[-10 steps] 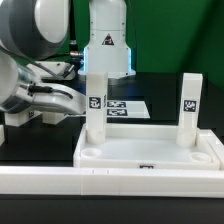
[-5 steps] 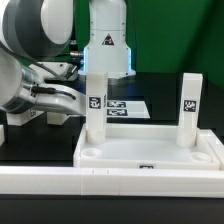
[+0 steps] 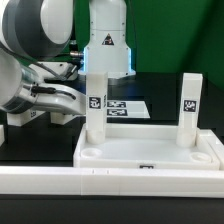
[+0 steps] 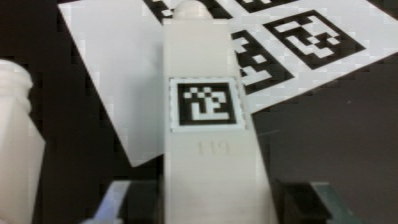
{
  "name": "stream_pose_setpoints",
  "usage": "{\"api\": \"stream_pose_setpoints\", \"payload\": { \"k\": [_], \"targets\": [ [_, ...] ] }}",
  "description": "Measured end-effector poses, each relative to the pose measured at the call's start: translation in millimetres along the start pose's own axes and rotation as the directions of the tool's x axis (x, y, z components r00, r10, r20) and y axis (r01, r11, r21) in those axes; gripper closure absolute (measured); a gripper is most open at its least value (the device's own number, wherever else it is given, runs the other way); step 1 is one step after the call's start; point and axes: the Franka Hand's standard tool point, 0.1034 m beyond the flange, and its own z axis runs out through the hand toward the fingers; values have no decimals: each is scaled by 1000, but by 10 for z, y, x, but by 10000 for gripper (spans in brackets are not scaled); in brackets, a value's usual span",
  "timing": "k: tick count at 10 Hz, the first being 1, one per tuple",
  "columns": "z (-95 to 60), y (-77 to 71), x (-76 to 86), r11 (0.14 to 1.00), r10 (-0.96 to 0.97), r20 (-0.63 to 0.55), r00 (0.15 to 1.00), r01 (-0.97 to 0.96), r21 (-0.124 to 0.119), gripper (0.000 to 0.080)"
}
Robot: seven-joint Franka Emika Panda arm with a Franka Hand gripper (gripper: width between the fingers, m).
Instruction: Assemble desk
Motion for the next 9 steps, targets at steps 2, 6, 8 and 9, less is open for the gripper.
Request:
{"api": "stream_pose_setpoints", "payload": {
  "k": [2,6,8,9],
  "targets": [
    [-137,5,-34,1000,-29,-8,1000,29,6,508],
    [-642,-251,-273,992,-125,-92,988,123,-22,508],
    [-616,-224,-229,993,-120,-111,986,118,-25,508],
    [-620,-224,-225,993,-121,-114,986,118,-25,508]
  ]
}}
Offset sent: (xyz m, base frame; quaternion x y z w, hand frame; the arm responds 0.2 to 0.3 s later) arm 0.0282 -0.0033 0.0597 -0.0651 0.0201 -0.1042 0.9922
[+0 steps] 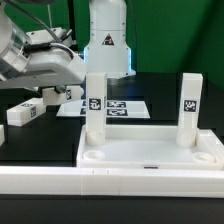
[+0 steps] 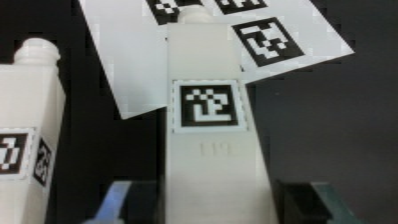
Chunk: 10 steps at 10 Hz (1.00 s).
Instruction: Assemble desk
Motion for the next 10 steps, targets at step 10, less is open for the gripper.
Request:
{"api": "stream_pose_setpoints", "payload": {
  "k": [10],
  "targets": [
    [-763,-261,137,996,-77,-609,790,29,-90,508]
  ]
}}
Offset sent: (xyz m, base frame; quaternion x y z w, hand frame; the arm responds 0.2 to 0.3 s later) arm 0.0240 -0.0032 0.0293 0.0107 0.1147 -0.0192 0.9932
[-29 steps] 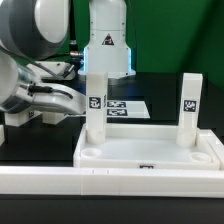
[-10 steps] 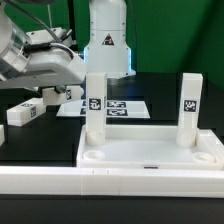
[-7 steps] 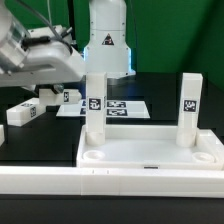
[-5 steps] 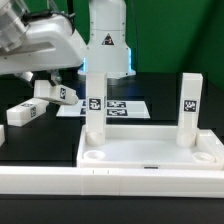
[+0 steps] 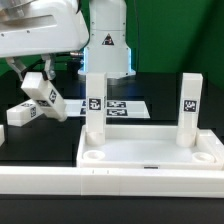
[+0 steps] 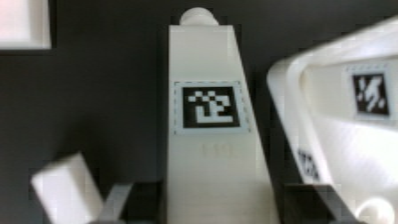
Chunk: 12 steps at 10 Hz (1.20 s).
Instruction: Assemble desk
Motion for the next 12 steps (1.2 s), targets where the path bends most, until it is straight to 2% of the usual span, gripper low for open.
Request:
{"api": "stream_pose_setpoints", "payload": {
  "k": [1,2,5,6,9,10,11,12],
  "targets": [
    [-20,4,41,1000,-4,-89,996,2,-20,508],
    [-80,-64,59,1000,-14,-130,991,11,-25,508],
    [-357,-346,270,997,-65,-332,941,46,-67,508],
    [-331,-442,238,998,-37,-317,948,19,-59,508],
    [-317,-444,239,997,-53,-312,948,34,-65,508],
    [-375,-556,277,997,-68,-313,947,50,-66,508],
    [-522,-783,401,992,-119,-337,934,97,-82,508],
    [-554,-892,454,989,-139,-347,928,116,-87,508]
  ]
}}
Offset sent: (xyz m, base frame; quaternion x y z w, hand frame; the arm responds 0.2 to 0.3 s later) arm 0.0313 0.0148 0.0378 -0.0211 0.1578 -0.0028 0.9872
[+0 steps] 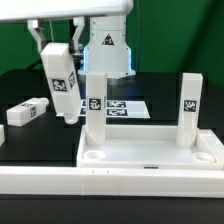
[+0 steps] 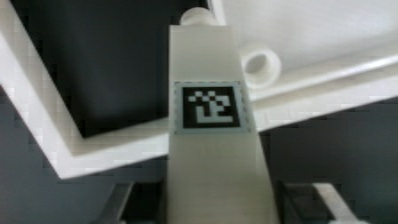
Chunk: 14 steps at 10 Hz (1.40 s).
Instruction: Assemble desk
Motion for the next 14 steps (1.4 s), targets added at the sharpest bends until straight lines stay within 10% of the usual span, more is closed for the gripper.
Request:
{"api": "stream_pose_setpoints", "payload": {
  "k": [5,9,14],
  "targets": [
    [68,-116,9,999,-24,-134,991,21,-28,508],
    [156,-768,-32,998,-55,-136,989,53,-15,508],
    [167,-848,-54,1000,-30,-137,990,29,-9,508]
  ]
}}
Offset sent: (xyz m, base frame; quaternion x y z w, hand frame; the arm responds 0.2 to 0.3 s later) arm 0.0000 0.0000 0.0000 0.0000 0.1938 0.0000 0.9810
